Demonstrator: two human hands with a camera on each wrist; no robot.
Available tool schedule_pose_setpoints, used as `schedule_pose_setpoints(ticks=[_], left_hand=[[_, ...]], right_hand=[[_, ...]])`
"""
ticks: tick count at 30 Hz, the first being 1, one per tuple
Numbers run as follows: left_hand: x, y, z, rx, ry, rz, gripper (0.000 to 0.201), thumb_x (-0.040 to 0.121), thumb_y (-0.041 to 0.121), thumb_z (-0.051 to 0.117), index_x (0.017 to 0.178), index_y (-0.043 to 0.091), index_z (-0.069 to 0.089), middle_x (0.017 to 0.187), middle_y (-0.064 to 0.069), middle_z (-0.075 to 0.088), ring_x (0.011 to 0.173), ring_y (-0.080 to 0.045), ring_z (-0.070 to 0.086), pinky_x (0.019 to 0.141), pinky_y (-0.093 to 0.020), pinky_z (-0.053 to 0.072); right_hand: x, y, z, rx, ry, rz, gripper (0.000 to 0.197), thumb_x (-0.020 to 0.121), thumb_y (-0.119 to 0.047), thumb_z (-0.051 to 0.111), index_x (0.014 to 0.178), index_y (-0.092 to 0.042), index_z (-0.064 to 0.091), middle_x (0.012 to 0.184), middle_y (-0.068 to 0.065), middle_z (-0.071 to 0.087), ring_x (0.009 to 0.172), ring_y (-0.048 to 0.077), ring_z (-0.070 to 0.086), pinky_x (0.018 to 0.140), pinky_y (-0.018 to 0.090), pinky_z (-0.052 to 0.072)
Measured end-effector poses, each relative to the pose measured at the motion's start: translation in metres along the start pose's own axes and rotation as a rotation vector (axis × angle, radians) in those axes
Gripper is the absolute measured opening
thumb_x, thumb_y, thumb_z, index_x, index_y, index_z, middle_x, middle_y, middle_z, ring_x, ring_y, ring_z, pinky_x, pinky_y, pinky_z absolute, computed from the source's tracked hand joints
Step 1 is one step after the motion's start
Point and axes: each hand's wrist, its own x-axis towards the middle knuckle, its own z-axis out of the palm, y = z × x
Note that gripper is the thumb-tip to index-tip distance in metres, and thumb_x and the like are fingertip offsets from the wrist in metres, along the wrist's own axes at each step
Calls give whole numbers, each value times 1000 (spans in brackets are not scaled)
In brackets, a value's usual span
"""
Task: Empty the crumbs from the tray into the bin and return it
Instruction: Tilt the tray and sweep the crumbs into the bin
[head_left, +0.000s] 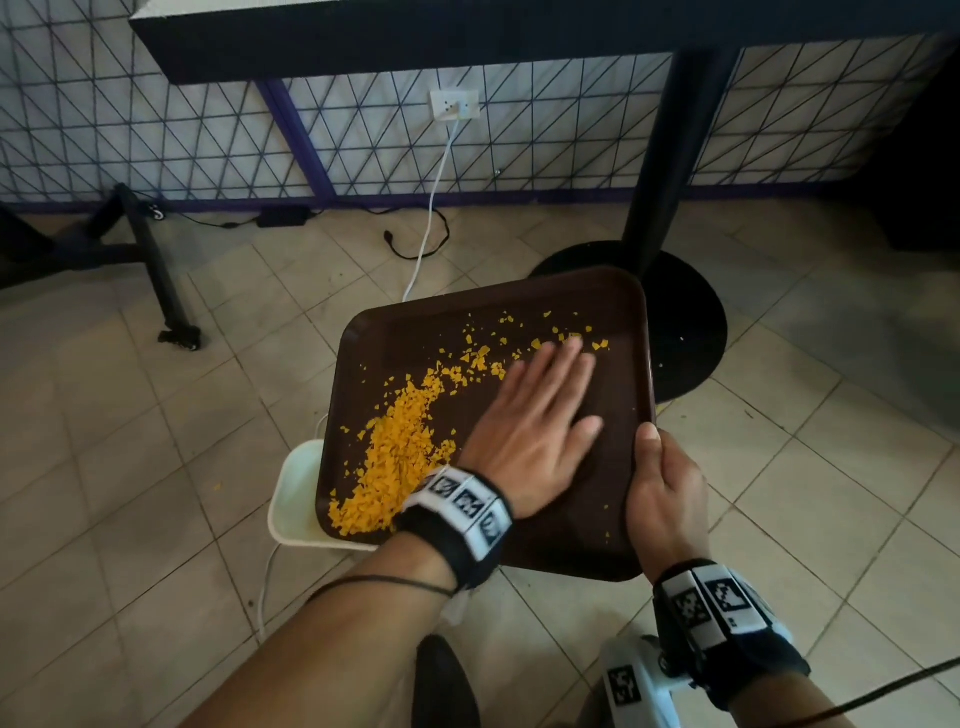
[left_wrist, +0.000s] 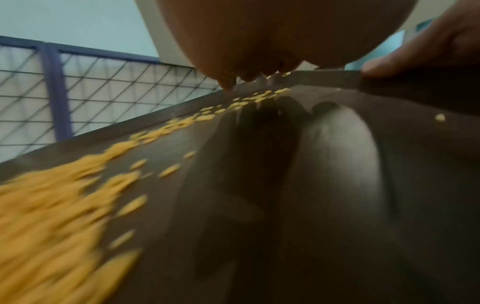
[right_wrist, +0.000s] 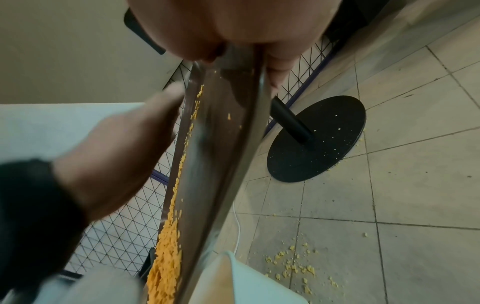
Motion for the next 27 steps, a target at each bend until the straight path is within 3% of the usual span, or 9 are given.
schedule_pose_setpoints(ticks=[3, 7, 11, 15, 17, 19, 20, 24, 27], left_hand=[[36, 16, 3, 5, -32, 45, 64, 105, 44, 24, 158, 14, 8, 166, -3, -3, 152, -20, -3, 123, -44, 6], [40, -3, 10, 13, -85, -45, 67, 104, 51, 17, 158, 17, 1, 165, 0, -10, 152, -18, -7, 123, -45, 3], [2, -43, 19, 20, -153, -205, 71, 101, 62, 8, 157, 22, -12, 161, 5, -24, 149, -14, -18, 123, -41, -2], [-24, -66, 17, -49, -196, -383, 75, 99, 66, 6, 157, 22, -9, 163, 4, -20, 150, -12, -17, 123, -42, 1], [-17, -56, 11, -35, -154, -329, 73, 100, 63, 9, 158, 22, -7, 164, 4, -18, 150, -13, -16, 123, -41, 0], [1, -35, 4, -32, -67, -199, 70, 102, 58, 16, 158, 20, -2, 165, 2, -13, 151, -16, -11, 123, -41, 0], [12, -22, 1, -37, -34, -132, 69, 103, 55, 18, 159, 18, 1, 165, 1, -10, 152, -17, -9, 123, -41, 0], [41, 10, 4, -10, -44, 1, 67, 104, 51, 21, 159, 15, 7, 166, -2, -3, 152, -19, -4, 123, -44, 5], [26, -2, 14, 37, -67, -25, 68, 104, 54, 19, 159, 17, 3, 166, 0, -8, 152, -17, -7, 123, -44, 5]], right_hand=[[-1, 0, 2, -9, 2, -40, 34, 103, -30, 36, 90, -15, 63, 79, 0, 65, 75, 16, 62, 62, 31, 47], [0, 4, 1, -8, -16, -27, 33, 104, -32, 35, 93, -15, 61, 81, -1, 64, 75, 11, 60, 58, 23, 43], [2, 5, 0, -10, -24, 17, 37, 104, -36, 32, 96, -15, 61, 83, 0, 65, 77, 13, 61, 60, 28, 46], [2, 4, -1, -34, -16, 14, 41, 103, -40, 31, 93, -15, 62, 82, 5, 66, 76, 20, 63, 67, 39, 54], [2, 3, -2, -34, -11, 6, 41, 103, -38, 31, 94, -13, 62, 81, 2, 65, 75, 17, 62, 64, 32, 52], [2, 2, -2, -20, 2, -10, 39, 104, -32, 34, 90, -9, 62, 75, -1, 61, 69, 10, 58, 53, 11, 42], [2, 2, -2, -20, 8, -20, 38, 104, -30, 35, 87, -7, 61, 73, -2, 60, 67, 8, 56, 49, 9, 39], [2, 3, 1, -38, -3, -61, 35, 104, -28, 36, 88, -10, 62, 76, -1, 63, 69, 8, 58, 53, 12, 39], [2, 5, 2, -55, -18, -59, 36, 104, -31, 35, 91, -11, 62, 77, 1, 64, 69, 12, 60, 55, 25, 42]])
